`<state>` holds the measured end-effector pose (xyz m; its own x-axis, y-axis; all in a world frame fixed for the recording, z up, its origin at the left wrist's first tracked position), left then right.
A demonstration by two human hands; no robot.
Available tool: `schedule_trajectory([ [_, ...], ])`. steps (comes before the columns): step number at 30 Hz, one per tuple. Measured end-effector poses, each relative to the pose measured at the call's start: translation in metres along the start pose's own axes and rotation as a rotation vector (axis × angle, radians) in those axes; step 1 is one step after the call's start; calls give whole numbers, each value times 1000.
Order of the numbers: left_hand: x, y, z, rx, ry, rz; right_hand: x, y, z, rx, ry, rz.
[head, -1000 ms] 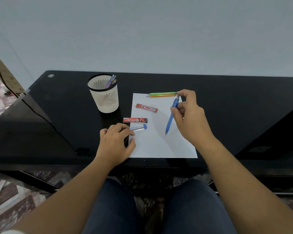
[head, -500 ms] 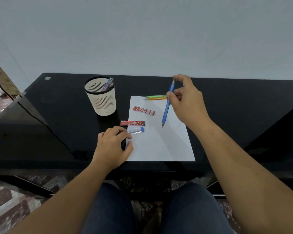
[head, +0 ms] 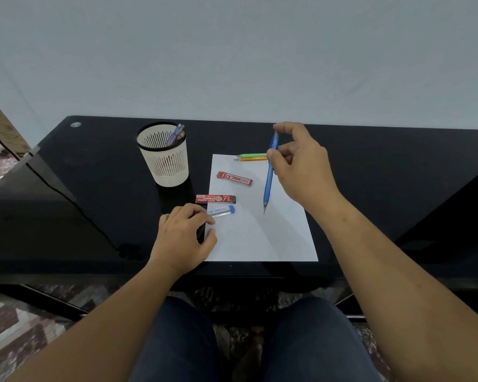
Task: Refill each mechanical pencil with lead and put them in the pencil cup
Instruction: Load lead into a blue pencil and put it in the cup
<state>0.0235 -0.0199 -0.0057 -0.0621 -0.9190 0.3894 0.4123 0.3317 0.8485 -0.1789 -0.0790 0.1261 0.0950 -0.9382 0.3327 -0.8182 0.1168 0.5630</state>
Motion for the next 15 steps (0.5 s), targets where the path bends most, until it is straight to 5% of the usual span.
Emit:
schedule_trajectory([
  [15,0,0,0,-10,15,-15,-7,1,-1,28,-4,15],
])
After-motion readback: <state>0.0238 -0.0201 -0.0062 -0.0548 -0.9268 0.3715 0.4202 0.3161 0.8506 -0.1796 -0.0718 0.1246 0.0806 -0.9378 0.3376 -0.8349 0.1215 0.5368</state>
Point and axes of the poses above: each hand's wrist, its own x-axis towards the middle knuckle, its own y-axis out of the back of the hand, z = x × y, the point moved 10 cm from there along x, towards the middle knuckle, and after that the axes turned 1 degree about y, right-handed, at the moved point
